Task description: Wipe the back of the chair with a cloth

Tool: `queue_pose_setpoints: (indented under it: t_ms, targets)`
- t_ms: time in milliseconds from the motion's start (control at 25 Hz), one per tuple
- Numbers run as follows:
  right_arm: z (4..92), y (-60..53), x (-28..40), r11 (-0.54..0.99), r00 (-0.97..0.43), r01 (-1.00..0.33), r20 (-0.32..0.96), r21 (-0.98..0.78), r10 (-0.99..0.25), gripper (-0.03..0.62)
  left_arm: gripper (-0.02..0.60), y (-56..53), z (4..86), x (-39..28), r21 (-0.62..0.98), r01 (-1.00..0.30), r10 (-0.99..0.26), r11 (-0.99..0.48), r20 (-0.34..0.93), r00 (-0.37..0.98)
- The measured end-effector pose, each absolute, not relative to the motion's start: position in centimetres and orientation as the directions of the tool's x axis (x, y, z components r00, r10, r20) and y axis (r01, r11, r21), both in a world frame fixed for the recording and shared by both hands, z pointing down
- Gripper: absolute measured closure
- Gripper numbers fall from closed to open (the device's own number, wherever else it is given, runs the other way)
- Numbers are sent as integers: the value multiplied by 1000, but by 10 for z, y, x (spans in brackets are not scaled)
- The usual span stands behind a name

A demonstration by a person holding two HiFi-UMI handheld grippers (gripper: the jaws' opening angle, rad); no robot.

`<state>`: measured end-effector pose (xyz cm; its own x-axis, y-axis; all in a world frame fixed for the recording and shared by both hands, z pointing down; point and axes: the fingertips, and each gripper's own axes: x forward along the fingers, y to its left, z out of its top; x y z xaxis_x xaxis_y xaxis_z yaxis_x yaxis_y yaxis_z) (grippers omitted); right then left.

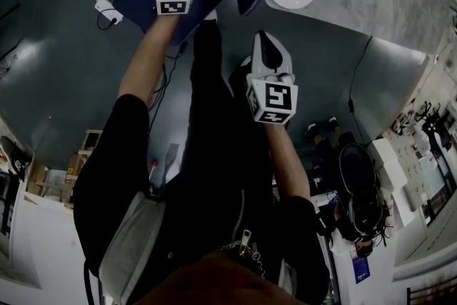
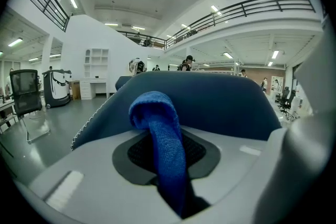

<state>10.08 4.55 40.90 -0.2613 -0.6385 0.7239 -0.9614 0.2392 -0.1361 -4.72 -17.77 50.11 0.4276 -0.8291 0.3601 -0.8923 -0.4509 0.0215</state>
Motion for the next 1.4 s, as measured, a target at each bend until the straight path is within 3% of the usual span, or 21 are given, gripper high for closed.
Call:
queue_pose_setpoints:
  t_ms: [680, 1400]
  targets:
    - [416, 54, 106, 223, -251, -965, 738, -139, -626, 594, 494, -102, 525, 31, 57, -772, -693, -633, 403, 598]
    - [419, 58, 106, 218, -254, -965, 745, -148, -617, 591, 494, 4, 551, 90, 133, -444, -344, -886, 455, 822]
